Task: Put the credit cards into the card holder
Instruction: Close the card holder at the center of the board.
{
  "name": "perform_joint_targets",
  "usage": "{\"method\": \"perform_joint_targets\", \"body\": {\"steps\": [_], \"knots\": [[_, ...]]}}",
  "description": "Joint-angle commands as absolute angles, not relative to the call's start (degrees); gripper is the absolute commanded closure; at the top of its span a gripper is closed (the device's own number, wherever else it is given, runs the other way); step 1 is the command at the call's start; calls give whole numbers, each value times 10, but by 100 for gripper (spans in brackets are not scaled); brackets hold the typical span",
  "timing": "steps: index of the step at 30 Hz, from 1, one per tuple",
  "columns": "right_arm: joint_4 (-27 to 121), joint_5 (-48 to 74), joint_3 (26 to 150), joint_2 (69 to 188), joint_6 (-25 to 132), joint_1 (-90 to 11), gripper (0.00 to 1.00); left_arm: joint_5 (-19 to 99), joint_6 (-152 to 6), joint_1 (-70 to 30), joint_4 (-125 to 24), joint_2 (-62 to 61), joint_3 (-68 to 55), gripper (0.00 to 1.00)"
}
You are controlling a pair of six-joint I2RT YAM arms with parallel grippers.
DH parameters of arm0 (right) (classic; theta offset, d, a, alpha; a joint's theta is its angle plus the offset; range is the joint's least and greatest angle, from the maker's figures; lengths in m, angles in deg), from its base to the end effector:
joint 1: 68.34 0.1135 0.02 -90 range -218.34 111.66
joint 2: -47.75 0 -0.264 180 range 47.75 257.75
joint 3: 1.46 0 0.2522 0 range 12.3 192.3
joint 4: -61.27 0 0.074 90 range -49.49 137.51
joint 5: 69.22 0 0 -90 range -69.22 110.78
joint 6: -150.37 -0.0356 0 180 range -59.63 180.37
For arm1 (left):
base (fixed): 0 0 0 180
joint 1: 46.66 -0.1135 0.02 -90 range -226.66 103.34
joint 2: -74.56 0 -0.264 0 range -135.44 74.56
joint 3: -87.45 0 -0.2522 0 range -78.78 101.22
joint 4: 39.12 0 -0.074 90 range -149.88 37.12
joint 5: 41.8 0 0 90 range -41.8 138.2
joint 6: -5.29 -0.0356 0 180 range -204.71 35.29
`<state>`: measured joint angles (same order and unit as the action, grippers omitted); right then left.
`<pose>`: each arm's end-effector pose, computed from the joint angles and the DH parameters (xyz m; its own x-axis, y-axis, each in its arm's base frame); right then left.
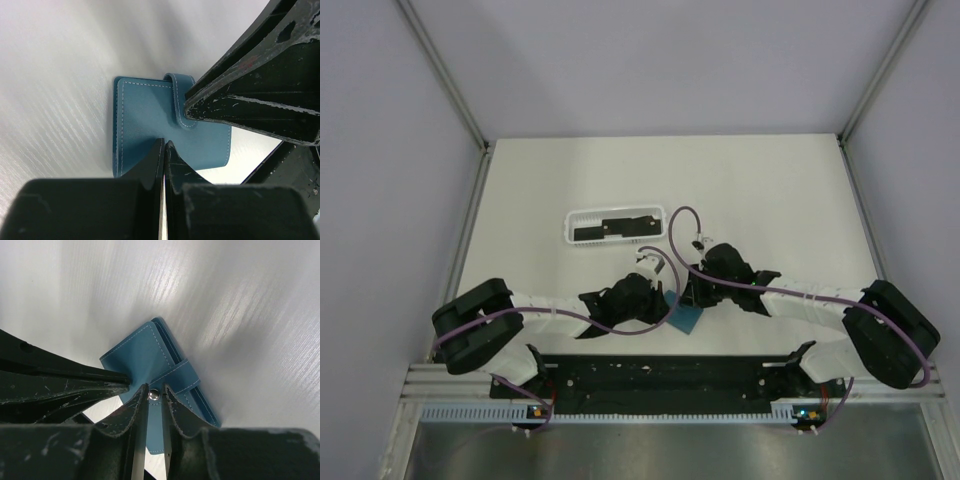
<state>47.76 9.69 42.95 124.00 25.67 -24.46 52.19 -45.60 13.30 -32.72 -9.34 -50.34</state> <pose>0.1741 0.1769 0.1594 -0.8643 -0.0561 -0.4999 -0.3474 0.7852 0.5126 0.1371 -0.2322 0.1450 -0.7512 0.0420 -0.6587 0.4656 0.7411 -0.4837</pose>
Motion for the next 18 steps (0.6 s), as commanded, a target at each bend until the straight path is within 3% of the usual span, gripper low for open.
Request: {"method": "perform_joint_targets", "body": {"steps": [1,11,18], "knots": [[497,94,427,1246,254,-238,84,520,-451,130,-313,-96,-507,100],[499,94,424,1248,253,-238,92,521,-452,131,-313,-96,-507,100],[491,99,424,1248,261,-235,91,518,-451,130,-310,-99,-506,100]]}}
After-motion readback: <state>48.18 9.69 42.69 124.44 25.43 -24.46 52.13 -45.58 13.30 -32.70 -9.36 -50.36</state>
